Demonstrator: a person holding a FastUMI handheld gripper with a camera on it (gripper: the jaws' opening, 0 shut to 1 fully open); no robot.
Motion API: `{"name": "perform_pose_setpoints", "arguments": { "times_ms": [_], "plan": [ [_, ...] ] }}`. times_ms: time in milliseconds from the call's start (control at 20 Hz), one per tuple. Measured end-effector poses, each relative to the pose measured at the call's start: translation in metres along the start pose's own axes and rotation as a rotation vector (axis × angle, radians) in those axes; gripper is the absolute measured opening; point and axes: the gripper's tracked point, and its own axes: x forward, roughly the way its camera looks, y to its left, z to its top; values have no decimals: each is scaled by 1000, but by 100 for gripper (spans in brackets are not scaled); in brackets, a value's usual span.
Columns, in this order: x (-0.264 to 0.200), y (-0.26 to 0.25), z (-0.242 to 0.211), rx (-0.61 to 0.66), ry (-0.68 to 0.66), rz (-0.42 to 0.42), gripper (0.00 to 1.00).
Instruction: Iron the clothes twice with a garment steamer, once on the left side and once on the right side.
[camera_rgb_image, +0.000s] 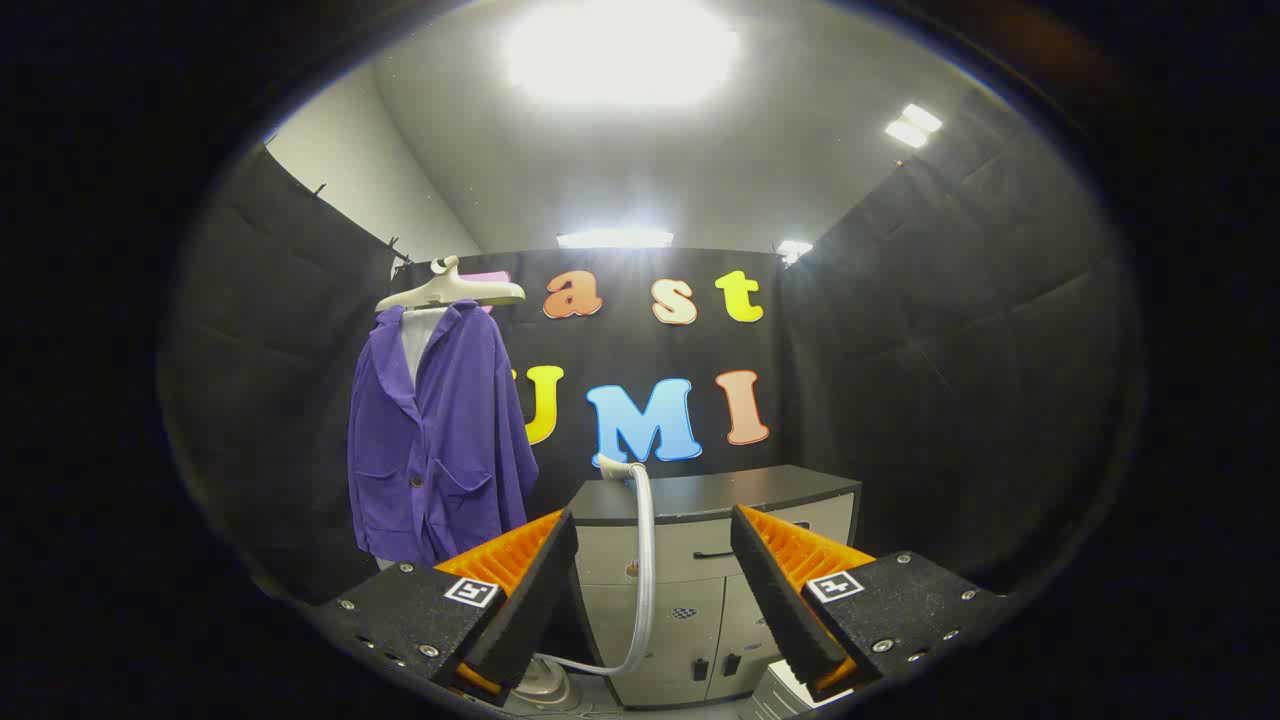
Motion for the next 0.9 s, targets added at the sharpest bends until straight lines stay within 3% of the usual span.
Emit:
{"name": "perform_pose_setpoints", "arguments": {
  "times_ms": [900],
  "plan": [
    [8,38,19,-38,-23,19,95]
  ]
}}
